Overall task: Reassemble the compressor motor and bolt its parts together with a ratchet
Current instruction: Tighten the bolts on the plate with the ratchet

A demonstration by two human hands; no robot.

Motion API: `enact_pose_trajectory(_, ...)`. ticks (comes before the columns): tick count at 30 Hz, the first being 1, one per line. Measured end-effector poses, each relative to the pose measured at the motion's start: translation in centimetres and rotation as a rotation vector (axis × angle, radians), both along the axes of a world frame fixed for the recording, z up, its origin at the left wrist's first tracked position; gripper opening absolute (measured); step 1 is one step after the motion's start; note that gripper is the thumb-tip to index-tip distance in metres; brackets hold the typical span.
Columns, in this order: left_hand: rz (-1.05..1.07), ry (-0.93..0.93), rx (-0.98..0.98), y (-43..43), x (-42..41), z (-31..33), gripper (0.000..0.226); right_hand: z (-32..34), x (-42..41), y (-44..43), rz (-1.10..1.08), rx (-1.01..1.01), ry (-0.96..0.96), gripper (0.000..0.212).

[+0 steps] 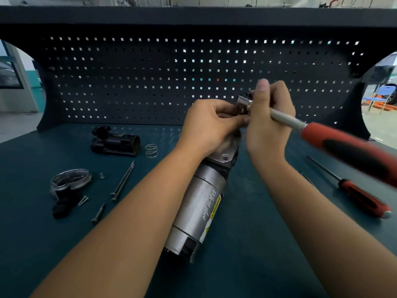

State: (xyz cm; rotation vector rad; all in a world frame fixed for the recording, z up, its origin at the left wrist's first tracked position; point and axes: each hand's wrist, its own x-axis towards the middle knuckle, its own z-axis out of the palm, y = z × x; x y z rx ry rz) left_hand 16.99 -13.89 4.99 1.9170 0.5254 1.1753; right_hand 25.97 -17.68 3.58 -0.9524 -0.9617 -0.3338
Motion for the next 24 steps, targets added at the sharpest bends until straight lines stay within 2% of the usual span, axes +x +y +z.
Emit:
enact_pose_trajectory(6,-0.011,-0.019,0.014,0.2,0.2,-0.2,0.012,0.7,1.8,0.3,0.317,-0.091,0.191,0.039)
enact_pose_trajectory(11,-0.064,-0.015,0.024,0.2,0.1,-0.2,0.019,1.0,2.9,0.1,0.961,-0.149,0.447,0.059)
enact_pose_trajectory(13,-0.067,-0.008,0.025,0.2,0.1,-0.2,0.022,0.8,2.9,0.1,1.018,-0.143,0.501,0.062)
enact_pose_trajectory(14,-0.062,0.001,0.029,0.1,0.1,-0.2,0.02,0.7,2.7,0.1,0.968,-0.125,0.49,0.061)
enact_pose_trajectory(16,-0.044,0.013,0.041,0.0,0.0,-0.1,0.015,0.6,2.0,0.1,0.713,-0.08,0.383,0.052)
enact_pose_trajectory(18,-0.002,0.023,0.047,-0.1,0.1,0.0,0.008,0.3,1.0,0.1,0.363,-0.069,0.175,0.038)
enact_pose_trajectory(20,0.06,0.045,0.069,0.0,0.1,0.0,0.011,-0.2,-0.1,0.0,0.113,-0.049,-0.034,0.024)
enact_pose_trajectory(22,0.046,0.057,0.08,0.0,0.1,0.0,0.016,-0.6,-0.7,0.1,-0.03,-0.019,-0.127,0.018)
enact_pose_trajectory(24,-0.02,0.043,0.052,0.0,-0.2,0.0,0.02,-0.4,-0.8,0.0,-0.005,-0.029,-0.089,0.02)
